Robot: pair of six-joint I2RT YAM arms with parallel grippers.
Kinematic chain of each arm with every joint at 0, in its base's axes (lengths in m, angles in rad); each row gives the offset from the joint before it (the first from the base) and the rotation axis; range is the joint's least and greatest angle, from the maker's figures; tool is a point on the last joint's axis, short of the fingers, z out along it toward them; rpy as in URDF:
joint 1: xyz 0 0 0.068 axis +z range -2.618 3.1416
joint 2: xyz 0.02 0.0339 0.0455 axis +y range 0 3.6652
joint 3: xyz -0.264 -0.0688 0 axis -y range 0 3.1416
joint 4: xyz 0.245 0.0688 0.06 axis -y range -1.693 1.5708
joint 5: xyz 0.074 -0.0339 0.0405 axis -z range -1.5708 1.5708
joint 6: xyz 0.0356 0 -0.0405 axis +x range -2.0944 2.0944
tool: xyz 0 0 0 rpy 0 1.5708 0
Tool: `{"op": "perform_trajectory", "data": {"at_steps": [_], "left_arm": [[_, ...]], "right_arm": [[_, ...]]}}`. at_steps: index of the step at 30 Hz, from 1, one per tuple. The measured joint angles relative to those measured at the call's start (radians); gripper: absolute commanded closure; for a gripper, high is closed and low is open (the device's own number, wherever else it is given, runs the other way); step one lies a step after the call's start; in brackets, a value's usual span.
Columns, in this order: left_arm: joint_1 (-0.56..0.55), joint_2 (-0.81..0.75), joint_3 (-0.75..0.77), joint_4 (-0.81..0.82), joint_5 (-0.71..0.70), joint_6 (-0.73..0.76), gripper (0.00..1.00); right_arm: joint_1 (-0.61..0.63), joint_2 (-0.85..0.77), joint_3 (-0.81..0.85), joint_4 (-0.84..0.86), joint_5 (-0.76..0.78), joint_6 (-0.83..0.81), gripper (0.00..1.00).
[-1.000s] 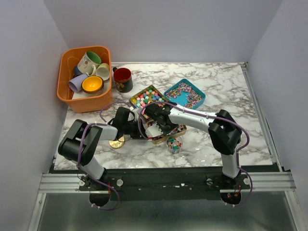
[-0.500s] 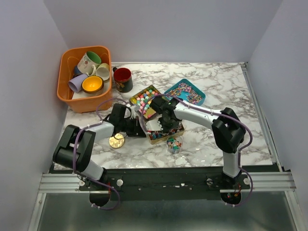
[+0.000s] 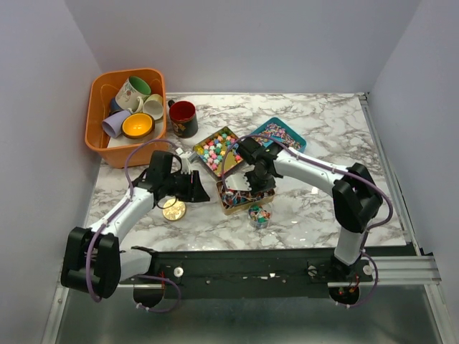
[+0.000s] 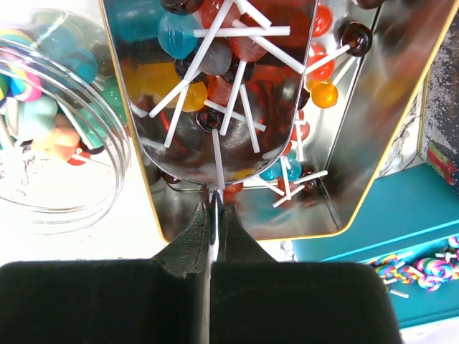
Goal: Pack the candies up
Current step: Scoop the fake candies from the storage box.
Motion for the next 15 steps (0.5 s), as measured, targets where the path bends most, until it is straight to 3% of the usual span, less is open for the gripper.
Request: {"op": "perform_trajectory", "data": {"at_steps": [15], "left_arm": [[0.08,-0.096,0.045,-0.044,-0.008,0.044,0.48]], "right_arm": [[-0.032,-0.177,-0.025,-0.005,-0.028,-0.006,0.99]]}}
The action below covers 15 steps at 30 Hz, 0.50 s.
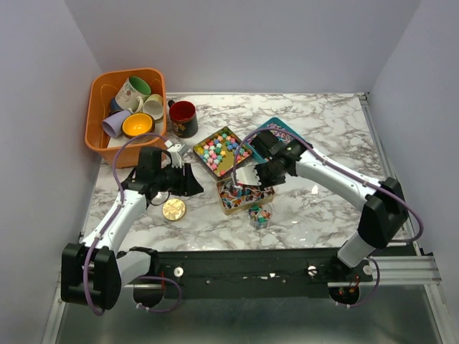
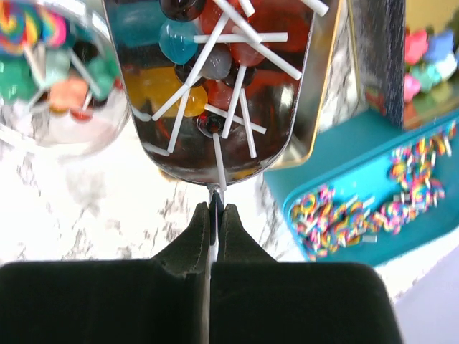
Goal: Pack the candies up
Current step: Scoop the fake candies from the storage box, then place the fake candies in the packing bottle.
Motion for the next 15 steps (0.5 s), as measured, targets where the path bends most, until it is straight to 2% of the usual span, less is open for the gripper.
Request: {"op": "perform_trajectory", "data": {"at_steps": [6,15], "left_arm": [[0.007,-0.015,0.0,0.019,-0.009,0.002,0.48],[0.011,-0.006,0.0,0.058,-0.016,0.002,0.48]], "right_arm": [[-0.01,-0.124,-0.1,-0.043,0.102,-0.032,0.99],[-0.007,-0.179,-0.137,-0.123,0.284,-0.05,0.99]]}}
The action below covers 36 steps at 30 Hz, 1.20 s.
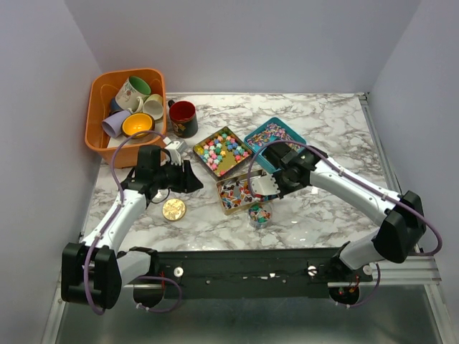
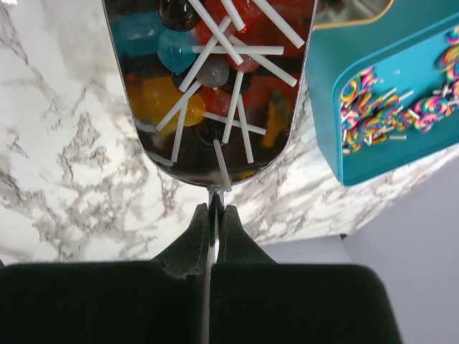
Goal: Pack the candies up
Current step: Place the fake candies in the packing bottle.
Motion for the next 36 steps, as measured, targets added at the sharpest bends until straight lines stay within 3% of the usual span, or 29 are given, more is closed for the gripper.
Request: {"op": "perform_trajectory", "data": {"at_steps": [13,36], "left_arm": [[0.002,0.019,0.0,0.051,-0.002,-0.004,0.48],[0.017,-0.004,-0.023,0.095,-0.006,-0.004,0.45]], "right_arm": [[0.069,-0.016,0.002,-0.121,0.184,0.016,0.99],[0.194,0.062,0.032,-0.227,0.28,0.155,0.99]]}}
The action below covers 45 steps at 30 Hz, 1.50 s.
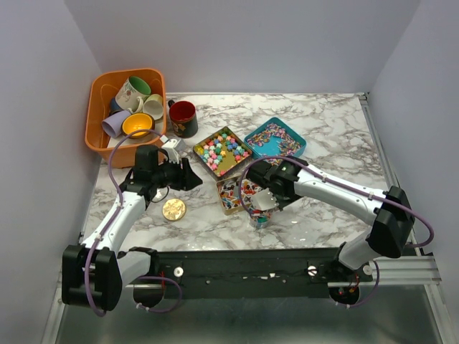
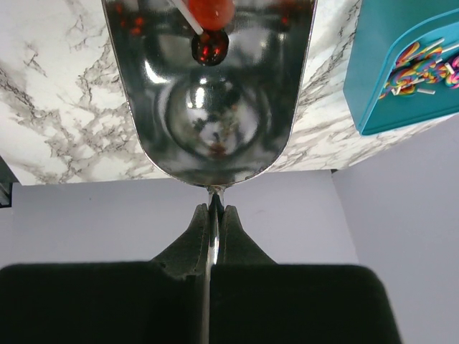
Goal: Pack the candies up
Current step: Place the fake candies in the packing bottle.
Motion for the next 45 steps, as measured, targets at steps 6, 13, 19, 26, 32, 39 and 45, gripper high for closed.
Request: {"op": "perform_trajectory", "data": {"at_steps": [6,13,19,26,32,39,45], "left_arm": [[0.005,-0.008,-0.003,0.004,-0.001,0.0,0.45],[0.01,-0.008,-0.005,0.009,-0.002,0.0,0.44],[0.013,-0.008,-0.006,0.018,-0.002,0.0,0.44],[0.023,-0.008,-0.01,0.031,-0.002,0.0,0.44],[0.035,-0.008,-0.011,0.031,-0.003,-0.001,0.43],[0.051,-0.008,-0.014,0.031,-0.003,-0.002,0.43],[0.055,0.0,-0.014,0.033,-0.003,-0.007,0.43]], "right_arm": [[0.001,0.0,0.0,-0.006,0.006,0.006,0.99],[0.006,0.0,0.0,-0.012,0.009,0.011,0.99],[0.007,0.0,0.0,-0.014,0.01,0.016,0.99],[0.024,0.01,0.024,-0.018,0.025,0.027,0.99],[0.031,0.015,0.022,-0.017,0.032,0.031,0.99],[0.032,-0.011,-0.023,-0.022,0.037,0.035,0.99],[0.032,-0.022,-0.019,-0.022,0.037,0.045,0.99]]}}
